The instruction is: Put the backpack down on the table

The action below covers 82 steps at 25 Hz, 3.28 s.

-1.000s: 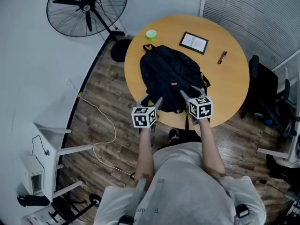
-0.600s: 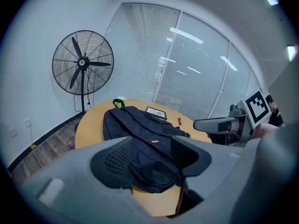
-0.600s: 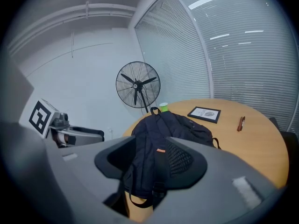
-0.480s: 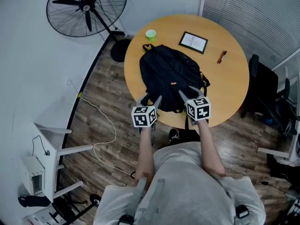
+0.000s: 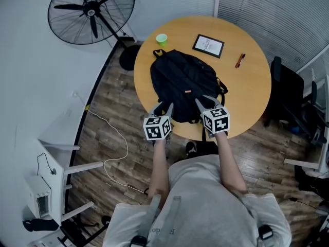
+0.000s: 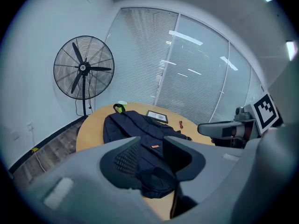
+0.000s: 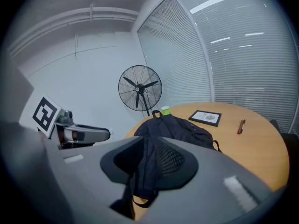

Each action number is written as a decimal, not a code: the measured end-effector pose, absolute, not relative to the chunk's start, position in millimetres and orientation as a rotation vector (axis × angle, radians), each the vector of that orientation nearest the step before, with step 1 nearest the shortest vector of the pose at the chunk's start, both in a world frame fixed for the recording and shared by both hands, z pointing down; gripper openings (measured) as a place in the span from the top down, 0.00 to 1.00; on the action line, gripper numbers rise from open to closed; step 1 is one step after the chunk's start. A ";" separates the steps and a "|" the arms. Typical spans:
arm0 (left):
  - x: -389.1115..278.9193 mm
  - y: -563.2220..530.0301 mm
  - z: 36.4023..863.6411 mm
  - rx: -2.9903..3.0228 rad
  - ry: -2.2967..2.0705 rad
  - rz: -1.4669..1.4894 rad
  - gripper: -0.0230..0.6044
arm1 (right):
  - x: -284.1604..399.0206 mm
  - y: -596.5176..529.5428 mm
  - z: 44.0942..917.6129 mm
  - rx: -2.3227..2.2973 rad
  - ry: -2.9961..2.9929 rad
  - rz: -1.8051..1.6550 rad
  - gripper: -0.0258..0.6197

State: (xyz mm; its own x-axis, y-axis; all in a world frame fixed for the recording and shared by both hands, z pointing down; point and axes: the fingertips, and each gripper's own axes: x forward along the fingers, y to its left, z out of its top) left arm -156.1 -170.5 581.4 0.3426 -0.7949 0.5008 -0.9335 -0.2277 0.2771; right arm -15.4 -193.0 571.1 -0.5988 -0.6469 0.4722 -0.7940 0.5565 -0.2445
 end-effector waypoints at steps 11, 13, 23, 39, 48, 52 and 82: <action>-153.6 -171.2 579.3 2.097 -1.500 0.344 0.88 | -14.9 -190.4 566.6 1.196 -2.487 0.625 0.96; -153.8 -172.3 579.4 2.099 -1.501 0.342 0.90 | -15.1 -190.8 567.3 1.193 -2.488 0.626 0.96; -149.4 -176.7 579.3 2.113 -1.489 0.335 0.97 | -13.7 -192.9 567.7 1.183 -2.484 0.637 0.96; -160.4 -177.9 582.5 2.083 -1.522 0.353 0.97 | -19.9 -197.4 570.4 1.125 -2.477 0.615 0.96; -156.6 -178.0 580.0 2.097 -1.510 0.364 0.97 | -11.1 -199.8 567.7 1.149 -2.465 0.603 0.96; -154.7 -178.4 581.7 2.100 -1.502 0.369 0.97 | -6.0 -198.4 569.5 1.159 -2.452 0.600 0.96; -147.1 -164.7 587.1 2.104 -1.475 0.381 0.97 | 15.2 -180.3 578.0 1.212 -2.407 0.616 0.96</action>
